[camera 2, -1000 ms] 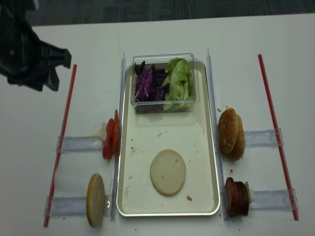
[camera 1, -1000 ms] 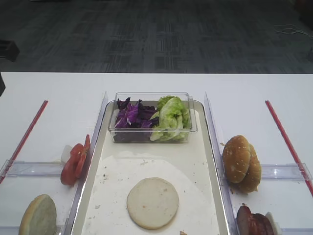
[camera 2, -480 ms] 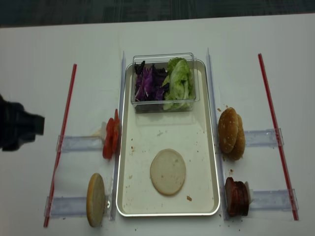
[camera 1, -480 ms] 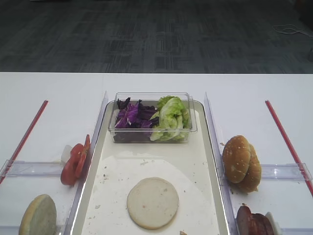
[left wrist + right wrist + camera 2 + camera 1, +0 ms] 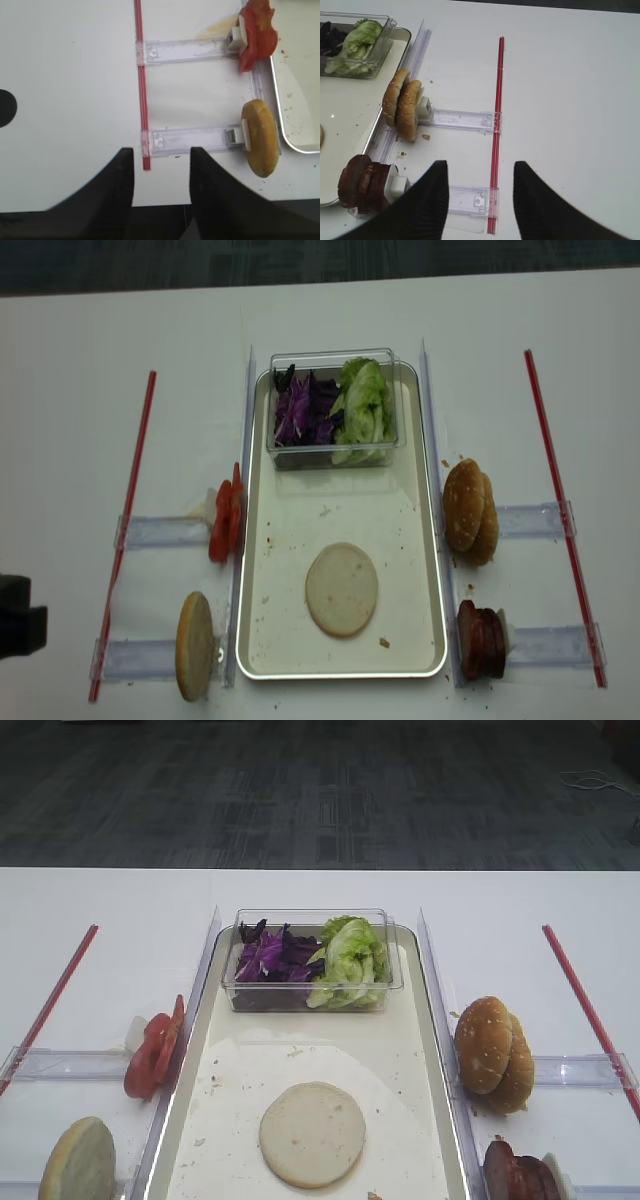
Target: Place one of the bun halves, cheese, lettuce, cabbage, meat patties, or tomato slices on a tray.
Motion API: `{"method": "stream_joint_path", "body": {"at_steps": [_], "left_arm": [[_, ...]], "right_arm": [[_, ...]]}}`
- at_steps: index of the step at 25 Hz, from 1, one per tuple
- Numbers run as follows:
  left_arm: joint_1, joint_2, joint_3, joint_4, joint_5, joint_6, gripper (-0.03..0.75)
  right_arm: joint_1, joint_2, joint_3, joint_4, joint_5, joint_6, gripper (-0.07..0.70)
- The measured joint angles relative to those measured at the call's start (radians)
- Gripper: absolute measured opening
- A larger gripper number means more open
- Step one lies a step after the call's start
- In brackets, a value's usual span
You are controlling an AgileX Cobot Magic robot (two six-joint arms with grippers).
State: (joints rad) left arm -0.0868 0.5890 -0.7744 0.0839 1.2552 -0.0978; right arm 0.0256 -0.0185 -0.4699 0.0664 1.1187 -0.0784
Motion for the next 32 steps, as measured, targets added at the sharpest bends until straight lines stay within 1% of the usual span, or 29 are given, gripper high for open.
{"method": "stream_joint_path", "body": {"at_steps": [15, 22, 24, 29, 32], "left_arm": [[0.0, -0.41, 0.148, 0.008, 0.013, 0.0, 0.284], [0.0, -0.556, 0.219, 0.006, 0.019, 0.0, 0.284], [0.0, -0.584, 0.239, 0.006, 0.023, 0.0, 0.284], [0.0, -0.605, 0.246, 0.006, 0.026, 0.002, 0.284], [0.0, -0.605, 0.248, 0.006, 0.007, 0.008, 0.284]], "right_arm": [[0.0, 0.0, 0.0, 0.0, 0.0, 0.0, 0.324], [0.0, 0.0, 0.0, 0.0, 0.0, 0.0, 0.324], [0.0, 0.0, 0.0, 0.0, 0.0, 0.0, 0.324], [0.0, 0.0, 0.0, 0.0, 0.0, -0.002, 0.324], [0.0, 0.0, 0.0, 0.0, 0.0, -0.002, 0.324]]}}
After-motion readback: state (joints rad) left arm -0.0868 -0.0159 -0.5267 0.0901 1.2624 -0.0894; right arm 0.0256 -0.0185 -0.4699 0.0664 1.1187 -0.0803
